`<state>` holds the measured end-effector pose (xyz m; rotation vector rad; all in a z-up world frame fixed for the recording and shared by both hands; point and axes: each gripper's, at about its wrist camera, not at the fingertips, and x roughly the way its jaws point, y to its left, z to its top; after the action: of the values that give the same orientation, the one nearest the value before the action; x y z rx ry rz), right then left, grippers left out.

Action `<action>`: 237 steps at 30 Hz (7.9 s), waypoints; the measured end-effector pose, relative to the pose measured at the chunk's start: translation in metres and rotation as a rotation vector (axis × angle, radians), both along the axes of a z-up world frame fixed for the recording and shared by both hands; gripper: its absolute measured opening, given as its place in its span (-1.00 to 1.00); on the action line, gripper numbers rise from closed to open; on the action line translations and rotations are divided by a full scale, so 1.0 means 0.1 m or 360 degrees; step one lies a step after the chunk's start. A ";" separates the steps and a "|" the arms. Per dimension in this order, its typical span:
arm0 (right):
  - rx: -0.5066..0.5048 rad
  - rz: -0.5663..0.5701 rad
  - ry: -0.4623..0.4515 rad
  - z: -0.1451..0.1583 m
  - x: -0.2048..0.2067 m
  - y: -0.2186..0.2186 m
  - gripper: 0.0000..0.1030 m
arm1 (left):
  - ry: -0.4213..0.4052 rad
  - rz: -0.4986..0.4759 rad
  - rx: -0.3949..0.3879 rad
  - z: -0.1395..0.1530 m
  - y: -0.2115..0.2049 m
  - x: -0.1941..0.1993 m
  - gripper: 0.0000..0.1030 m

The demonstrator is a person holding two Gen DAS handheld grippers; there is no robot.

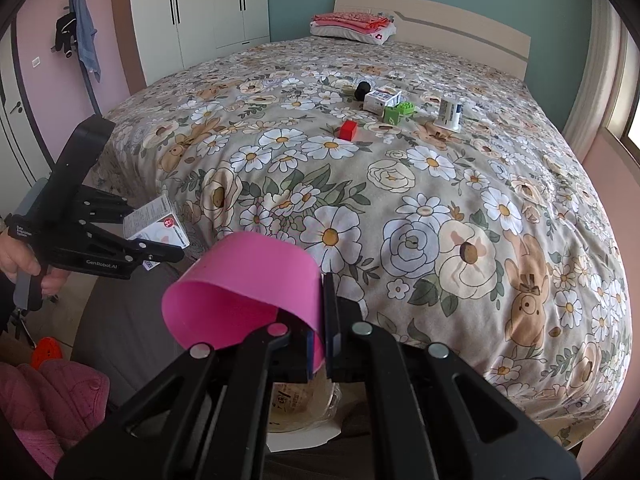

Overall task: Collect trash
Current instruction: 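Carry the medicine box and pink cup with both tools over the trash bin, then open both tools to drop the box and pink cup into the bin, then move both tools back over the bed toward the red block and yogurt cup, then grasp the red block with the left tool while the right tool grasps the yogurt cup, then carry the red block and yogurt cup with both tools over the trash bin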

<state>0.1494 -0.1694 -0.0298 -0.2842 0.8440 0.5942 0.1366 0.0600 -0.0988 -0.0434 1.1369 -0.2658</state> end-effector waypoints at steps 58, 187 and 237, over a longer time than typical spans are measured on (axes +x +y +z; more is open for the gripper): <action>-0.0739 -0.0099 0.1117 -3.35 0.40 0.63 -0.89 | 0.0981 -0.0085 0.0038 -2.84 -0.72 0.36 -0.12; 0.0170 -0.0565 -0.0026 -0.37 5.11 0.28 -0.04 | -0.0261 0.0553 -0.0120 0.03 -0.19 2.99 -0.57; 0.0216 -0.0441 -0.0550 2.03 1.02 -0.48 -0.04 | -0.0934 0.0214 0.0210 2.13 -0.12 0.21 -0.57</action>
<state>0.2518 -0.2174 0.1736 -0.1366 0.4953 0.3275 0.1580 0.0476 0.1142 0.0720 0.5622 -0.0718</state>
